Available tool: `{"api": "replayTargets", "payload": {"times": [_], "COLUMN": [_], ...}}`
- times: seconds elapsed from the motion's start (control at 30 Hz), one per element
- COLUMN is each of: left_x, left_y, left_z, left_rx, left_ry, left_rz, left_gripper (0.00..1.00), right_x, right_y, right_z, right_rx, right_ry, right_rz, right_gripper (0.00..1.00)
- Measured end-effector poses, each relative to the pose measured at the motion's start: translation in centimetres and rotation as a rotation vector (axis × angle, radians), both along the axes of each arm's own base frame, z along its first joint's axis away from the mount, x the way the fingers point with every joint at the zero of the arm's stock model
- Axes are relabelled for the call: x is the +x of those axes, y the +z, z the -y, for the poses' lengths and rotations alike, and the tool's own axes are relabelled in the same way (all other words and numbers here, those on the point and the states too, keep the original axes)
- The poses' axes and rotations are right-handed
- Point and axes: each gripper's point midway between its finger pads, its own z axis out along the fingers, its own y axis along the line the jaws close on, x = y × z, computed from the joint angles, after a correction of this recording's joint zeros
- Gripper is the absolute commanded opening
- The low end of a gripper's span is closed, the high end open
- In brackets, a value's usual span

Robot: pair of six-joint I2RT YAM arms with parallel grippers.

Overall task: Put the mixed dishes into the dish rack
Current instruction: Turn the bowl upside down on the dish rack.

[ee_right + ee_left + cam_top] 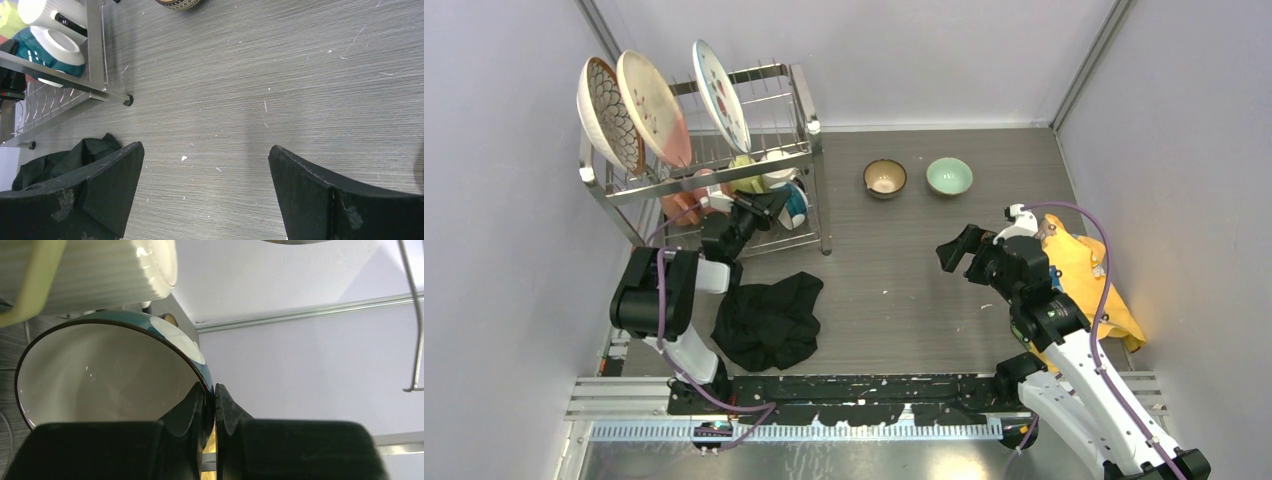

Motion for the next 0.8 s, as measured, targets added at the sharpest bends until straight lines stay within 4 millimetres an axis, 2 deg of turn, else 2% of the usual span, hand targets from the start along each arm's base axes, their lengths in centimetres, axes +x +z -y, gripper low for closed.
{"api": "replayTargets", "payload": {"times": [0.07,0.3,0.47,0.8], "left_x": [0.2,0.1,-0.7,-1.4], "left_y": [-0.8,0.0,-1.1,-1.4], "left_z": [0.1,-0.2,-0.5,-0.5], "left_rx": [-0.010,-0.021,-0.020,-0.020], "left_ry": [-0.005,-0.006,-0.014,-0.037], "left_rz": [-0.014,0.026,0.009,0.027], "left_gripper": [0.00,0.00,0.00,0.05], "right_x": [0.0,0.0,0.0,0.0], "right_y": [0.0,0.0,-0.1,-0.2], "right_z": [0.0,0.1,0.1,0.1], "right_rx": [-0.001,-0.006,-0.007,-0.008], "right_ry": [0.000,-0.005,-0.005,-0.005], "right_rz": [0.000,0.002,0.000,-0.003], "right_gripper": [1.00,1.00,0.99,1.00]}}
